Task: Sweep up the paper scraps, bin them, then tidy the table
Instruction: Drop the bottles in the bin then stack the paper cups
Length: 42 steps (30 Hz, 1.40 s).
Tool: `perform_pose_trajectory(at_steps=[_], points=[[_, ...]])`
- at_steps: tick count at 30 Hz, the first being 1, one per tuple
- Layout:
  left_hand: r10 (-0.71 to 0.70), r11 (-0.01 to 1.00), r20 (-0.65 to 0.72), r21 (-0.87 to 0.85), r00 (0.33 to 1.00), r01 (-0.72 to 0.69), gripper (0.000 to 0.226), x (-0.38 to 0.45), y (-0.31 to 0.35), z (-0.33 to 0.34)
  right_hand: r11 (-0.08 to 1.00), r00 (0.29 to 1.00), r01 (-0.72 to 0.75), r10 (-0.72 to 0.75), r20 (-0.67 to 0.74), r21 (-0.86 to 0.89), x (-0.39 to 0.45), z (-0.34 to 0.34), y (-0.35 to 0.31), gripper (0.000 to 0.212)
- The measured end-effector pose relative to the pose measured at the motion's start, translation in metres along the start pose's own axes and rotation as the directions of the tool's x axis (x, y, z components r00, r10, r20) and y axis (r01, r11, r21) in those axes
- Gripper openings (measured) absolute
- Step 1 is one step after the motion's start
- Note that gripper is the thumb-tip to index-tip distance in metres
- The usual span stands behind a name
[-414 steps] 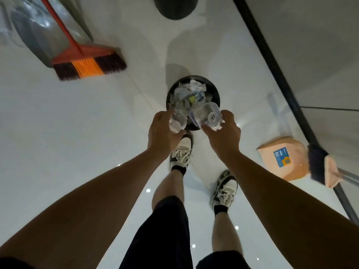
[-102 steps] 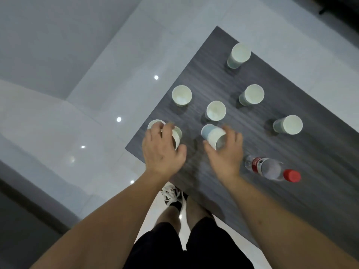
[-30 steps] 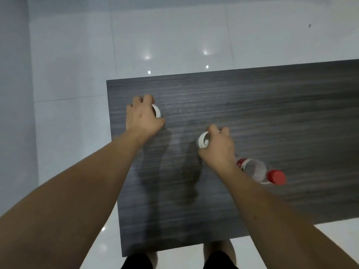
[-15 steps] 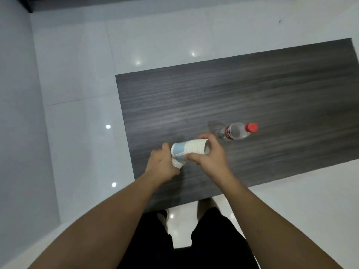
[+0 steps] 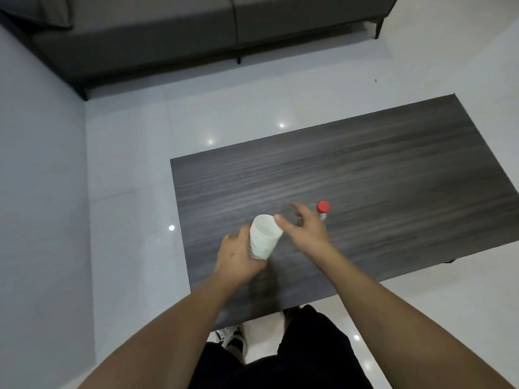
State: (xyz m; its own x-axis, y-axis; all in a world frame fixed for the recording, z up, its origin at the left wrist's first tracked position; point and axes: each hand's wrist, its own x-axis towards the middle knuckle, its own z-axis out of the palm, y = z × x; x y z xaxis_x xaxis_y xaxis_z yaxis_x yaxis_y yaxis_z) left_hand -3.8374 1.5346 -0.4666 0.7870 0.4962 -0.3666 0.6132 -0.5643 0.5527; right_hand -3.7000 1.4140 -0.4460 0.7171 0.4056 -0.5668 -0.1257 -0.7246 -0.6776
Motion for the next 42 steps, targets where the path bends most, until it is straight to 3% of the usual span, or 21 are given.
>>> perform_pose_trajectory(at_steps=[2, 5, 8, 12, 16, 22, 27, 33, 38, 42], points=[[-0.090, 0.995, -0.010, -0.051, 0.996, 0.089, 0.069, 0.006, 0.012, 0.003, 0.975, 0.978, -0.034, -0.012, -0.207, -0.221, 0.024, -0.020, 0.011, 0.068], [-0.161, 0.981, 0.019, -0.106, 0.987, 0.162, 0.075, 0.013, 0.029, 0.004, 0.917, 0.980, -0.039, -0.041, -0.192, -0.396, 0.055, -0.040, 0.038, 0.062], [-0.195, 0.974, 0.025, -0.113, 0.980, 0.197, 0.082, 0.018, 0.037, 0.005, 0.927, 0.995, -0.018, -0.022, -0.102, -0.374, 0.064, -0.037, 0.067, 0.051], [-0.241, 0.967, 0.015, -0.080, 0.970, 0.242, 0.083, 0.012, 0.038, 0.006, 0.948, 0.980, 0.016, -0.077, -0.181, -0.317, 0.053, -0.025, 0.086, 0.035], [-0.250, 0.968, 0.053, -0.015, 0.967, 0.252, 0.085, 0.010, 0.041, 0.001, 0.986, 0.972, -0.056, 0.018, -0.236, -0.158, 0.041, -0.025, 0.086, 0.038], [-0.113, 0.994, 0.049, 0.014, 0.992, 0.113, 0.087, 0.008, 0.064, -0.038, 0.997, 0.952, -0.060, 0.042, -0.303, -0.052, 0.009, -0.037, 0.057, 0.032], [0.060, 0.998, -0.022, -0.027, 0.998, -0.061, 0.083, -0.002, 0.106, -0.096, 0.999, 0.905, 0.041, -0.033, -0.423, 0.010, -0.040, -0.070, -0.003, 0.030], [0.306, 0.931, -0.162, -0.156, 0.938, -0.330, 0.080, -0.031, 0.170, -0.166, 0.966, 0.804, 0.228, -0.119, -0.582, 0.119, -0.128, -0.123, -0.080, 0.021], [0.398, 0.860, -0.202, -0.256, 0.895, -0.440, 0.080, -0.060, 0.223, -0.189, 0.920, 0.710, 0.337, -0.108, -0.696, 0.201, -0.198, -0.170, -0.106, 0.017], [0.490, 0.807, -0.207, -0.260, 0.847, -0.531, 0.077, -0.086, 0.274, -0.200, 0.891, 0.582, 0.409, -0.090, -0.808, 0.195, -0.248, -0.220, -0.106, 0.014]])
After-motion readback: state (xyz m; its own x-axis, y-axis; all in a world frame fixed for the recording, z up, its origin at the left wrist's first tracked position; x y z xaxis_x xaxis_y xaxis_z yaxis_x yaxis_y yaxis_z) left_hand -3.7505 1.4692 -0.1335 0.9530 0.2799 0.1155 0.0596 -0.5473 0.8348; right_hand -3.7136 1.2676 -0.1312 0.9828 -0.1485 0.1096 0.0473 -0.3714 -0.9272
